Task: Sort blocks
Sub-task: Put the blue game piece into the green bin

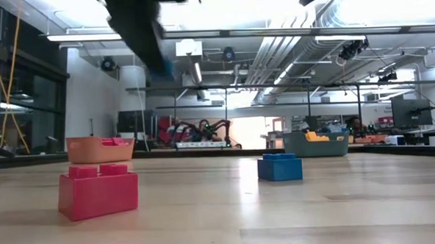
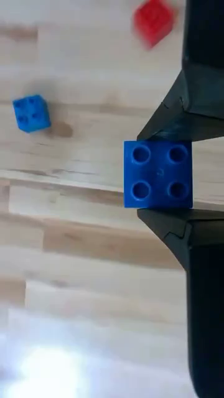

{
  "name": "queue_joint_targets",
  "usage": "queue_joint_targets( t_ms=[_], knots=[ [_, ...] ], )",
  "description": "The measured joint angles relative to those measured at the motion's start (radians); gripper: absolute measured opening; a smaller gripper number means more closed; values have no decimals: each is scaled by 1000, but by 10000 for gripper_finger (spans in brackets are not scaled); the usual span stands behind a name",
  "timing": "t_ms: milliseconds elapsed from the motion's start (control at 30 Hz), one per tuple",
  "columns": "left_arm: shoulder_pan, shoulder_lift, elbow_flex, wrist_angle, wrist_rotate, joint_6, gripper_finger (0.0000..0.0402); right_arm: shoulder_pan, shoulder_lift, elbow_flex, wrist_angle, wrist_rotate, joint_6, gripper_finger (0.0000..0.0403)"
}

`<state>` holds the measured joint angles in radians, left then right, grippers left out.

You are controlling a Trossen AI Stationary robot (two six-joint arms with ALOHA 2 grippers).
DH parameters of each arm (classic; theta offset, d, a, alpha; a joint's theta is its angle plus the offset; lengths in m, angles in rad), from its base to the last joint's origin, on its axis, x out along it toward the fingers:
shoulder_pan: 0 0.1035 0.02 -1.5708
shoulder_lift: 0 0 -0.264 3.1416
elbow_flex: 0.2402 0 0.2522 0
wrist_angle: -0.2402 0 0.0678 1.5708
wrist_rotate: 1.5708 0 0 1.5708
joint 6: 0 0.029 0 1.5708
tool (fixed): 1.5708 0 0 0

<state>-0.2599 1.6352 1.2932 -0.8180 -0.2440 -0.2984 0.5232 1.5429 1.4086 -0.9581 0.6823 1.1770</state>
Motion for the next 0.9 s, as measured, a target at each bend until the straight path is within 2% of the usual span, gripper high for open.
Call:
queue_joint_targets(
  t_ms=[100,200,400,533,633,733,900],
  knots=[
    [-45,-135,1,-118,-6,-65,96,-26,0,0,15,3,-32,161],
    [-146,-245,-29,-245,-2,-220,96,-53,0,0,34,3,-83,161],
    [-505,-390,-176,-274,44,-693,96,-103,0,0,72,-2,-188,161],
    [-747,-378,-257,-205,131,-1010,96,-126,0,0,73,-13,-218,161],
    [-872,-334,-303,-118,192,-1151,103,-136,0,0,73,-20,-226,161],
    [-921,-279,-318,-51,227,-1208,118,-138,0,0,73,-20,-240,161],
    [-911,-223,-318,8,298,-1193,158,-144,0,0,73,-33,-239,161]
  ],
)
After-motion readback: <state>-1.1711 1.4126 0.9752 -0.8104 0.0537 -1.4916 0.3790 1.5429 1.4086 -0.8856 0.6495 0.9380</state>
